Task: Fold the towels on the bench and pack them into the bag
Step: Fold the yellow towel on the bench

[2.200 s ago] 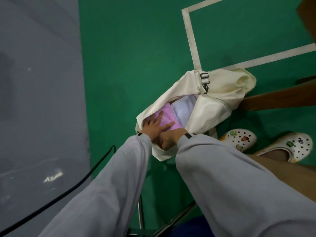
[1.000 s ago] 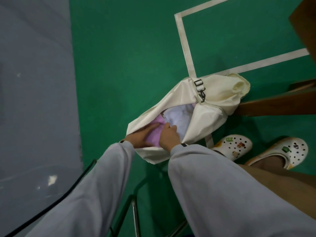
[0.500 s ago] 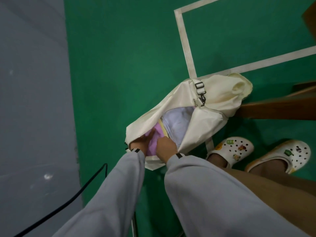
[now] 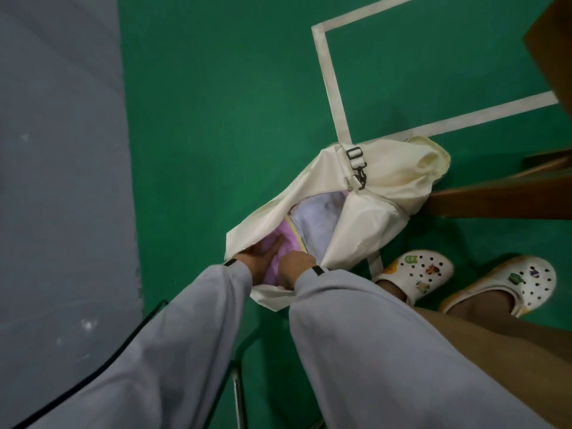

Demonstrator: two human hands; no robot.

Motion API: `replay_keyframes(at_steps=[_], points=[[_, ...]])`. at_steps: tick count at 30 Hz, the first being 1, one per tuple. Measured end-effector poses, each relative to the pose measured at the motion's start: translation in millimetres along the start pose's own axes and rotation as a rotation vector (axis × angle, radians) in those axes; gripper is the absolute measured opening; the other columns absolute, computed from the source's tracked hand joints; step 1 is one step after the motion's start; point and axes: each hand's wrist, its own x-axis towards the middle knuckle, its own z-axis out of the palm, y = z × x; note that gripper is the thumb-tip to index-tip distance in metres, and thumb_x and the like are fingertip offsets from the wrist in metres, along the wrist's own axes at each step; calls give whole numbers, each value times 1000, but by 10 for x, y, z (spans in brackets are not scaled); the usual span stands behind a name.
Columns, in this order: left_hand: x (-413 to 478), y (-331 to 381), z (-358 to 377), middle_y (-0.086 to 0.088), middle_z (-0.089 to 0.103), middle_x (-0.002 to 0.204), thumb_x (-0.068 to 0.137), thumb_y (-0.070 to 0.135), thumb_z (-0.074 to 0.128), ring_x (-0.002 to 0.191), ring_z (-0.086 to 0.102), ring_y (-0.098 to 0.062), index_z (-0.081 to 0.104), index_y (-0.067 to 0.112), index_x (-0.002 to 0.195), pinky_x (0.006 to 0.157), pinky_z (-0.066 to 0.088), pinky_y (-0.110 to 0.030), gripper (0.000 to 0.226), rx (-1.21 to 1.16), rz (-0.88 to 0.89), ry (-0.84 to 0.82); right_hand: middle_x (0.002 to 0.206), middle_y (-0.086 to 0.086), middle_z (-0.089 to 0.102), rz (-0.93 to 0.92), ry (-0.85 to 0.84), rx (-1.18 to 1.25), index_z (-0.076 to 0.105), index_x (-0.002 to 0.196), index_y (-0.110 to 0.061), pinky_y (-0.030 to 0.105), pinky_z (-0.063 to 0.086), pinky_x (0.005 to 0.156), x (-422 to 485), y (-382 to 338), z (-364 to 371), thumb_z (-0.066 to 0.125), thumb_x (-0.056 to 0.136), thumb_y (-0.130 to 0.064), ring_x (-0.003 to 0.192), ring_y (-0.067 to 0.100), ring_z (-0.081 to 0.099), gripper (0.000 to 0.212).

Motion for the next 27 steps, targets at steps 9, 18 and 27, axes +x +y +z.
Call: replay_keyframes(at_steps=[9, 18, 27], points=[[204, 455, -422, -11, 14, 169, 97, 73, 31, 153, 19, -34, 6, 43, 159, 125, 14, -49, 73, -103, -40, 155, 139, 10, 58, -19, 122, -73, 57, 136, -10, 40, 46, 105, -220, 111, 22, 50, 104, -24, 129, 28, 55, 35], [173, 366, -132, -2, 66, 124, 103, 57, 38, 118, 61, -27, 61, 28, 123, 107, 45, -45, 42, -528, -170, 575, 122, 9, 66, -47, 204, 30, 62, 126, -15, 40, 52, 93, -27, 126, 269, 50, 101, -17, 115, 29, 63, 27], [105, 19, -51, -14, 70, 104, 81, 4, 78, 84, 69, -32, 59, 7, 122, 75, 58, -41, 45, 208, 276, 668, 122, 6, 66, -45, 253, -36, 65, 122, -15, 37, 49, 94, 120, 43, 240, 51, 102, -19, 118, 26, 62, 25]])
